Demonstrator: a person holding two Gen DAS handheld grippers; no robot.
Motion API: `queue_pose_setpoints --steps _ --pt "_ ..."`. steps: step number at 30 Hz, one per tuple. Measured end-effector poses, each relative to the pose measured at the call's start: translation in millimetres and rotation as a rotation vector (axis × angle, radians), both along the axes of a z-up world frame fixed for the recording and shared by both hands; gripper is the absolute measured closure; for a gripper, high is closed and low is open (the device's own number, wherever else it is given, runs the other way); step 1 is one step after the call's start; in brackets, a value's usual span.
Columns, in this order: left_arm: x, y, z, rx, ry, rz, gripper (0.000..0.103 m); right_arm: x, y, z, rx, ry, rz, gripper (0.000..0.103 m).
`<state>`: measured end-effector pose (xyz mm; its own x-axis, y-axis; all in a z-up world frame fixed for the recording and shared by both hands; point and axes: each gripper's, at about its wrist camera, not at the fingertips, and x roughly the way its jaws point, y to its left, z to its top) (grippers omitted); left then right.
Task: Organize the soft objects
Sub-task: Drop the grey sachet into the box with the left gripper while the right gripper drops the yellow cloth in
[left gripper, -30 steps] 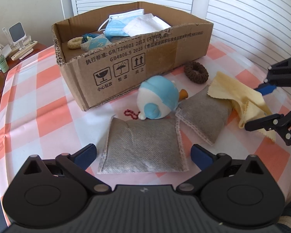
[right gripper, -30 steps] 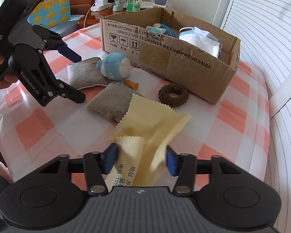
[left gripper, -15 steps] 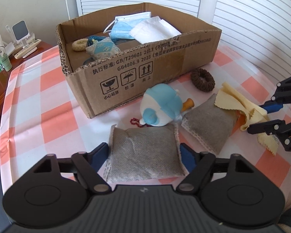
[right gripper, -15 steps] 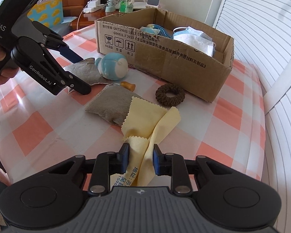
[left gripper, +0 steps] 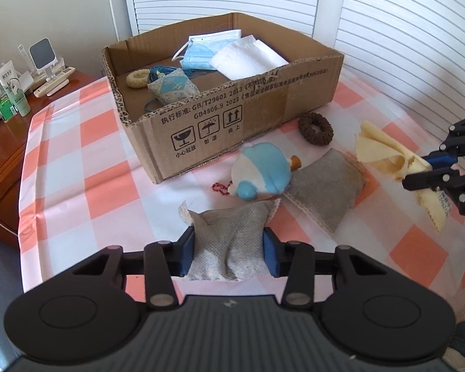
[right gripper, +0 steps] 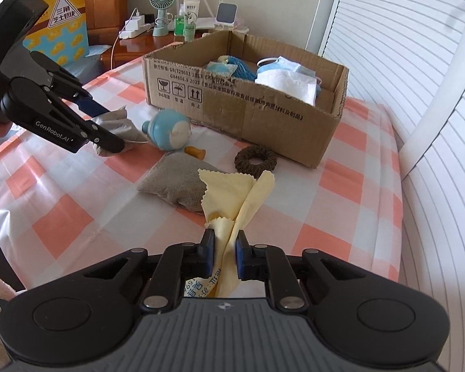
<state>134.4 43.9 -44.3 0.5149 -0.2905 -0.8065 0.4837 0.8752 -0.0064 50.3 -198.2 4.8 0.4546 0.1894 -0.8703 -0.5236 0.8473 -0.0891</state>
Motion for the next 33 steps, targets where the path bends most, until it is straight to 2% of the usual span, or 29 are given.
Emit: queue_pose_setpoints --steps 10,17,25,33 --pt "-22.1 6.9 40.0 -0.020 -0.065 -0.038 0.060 -11.3 -2.2 28.4 0.018 -0.061 0.004 0.087" --pt "-11.2 0.9 74.8 -0.028 -0.156 -0.044 0.060 -7.0 -1.6 47.9 0.034 -0.118 0.010 0.087" --pt "49.8 -19.9 104.7 -0.028 -0.241 -0.038 0.060 7.6 -3.2 59.2 0.052 -0.161 0.004 0.087" --pt "138.3 -37.8 98.1 -0.007 -0.219 0.023 0.060 26.4 -11.1 57.9 0.066 -0.165 -0.010 0.087"
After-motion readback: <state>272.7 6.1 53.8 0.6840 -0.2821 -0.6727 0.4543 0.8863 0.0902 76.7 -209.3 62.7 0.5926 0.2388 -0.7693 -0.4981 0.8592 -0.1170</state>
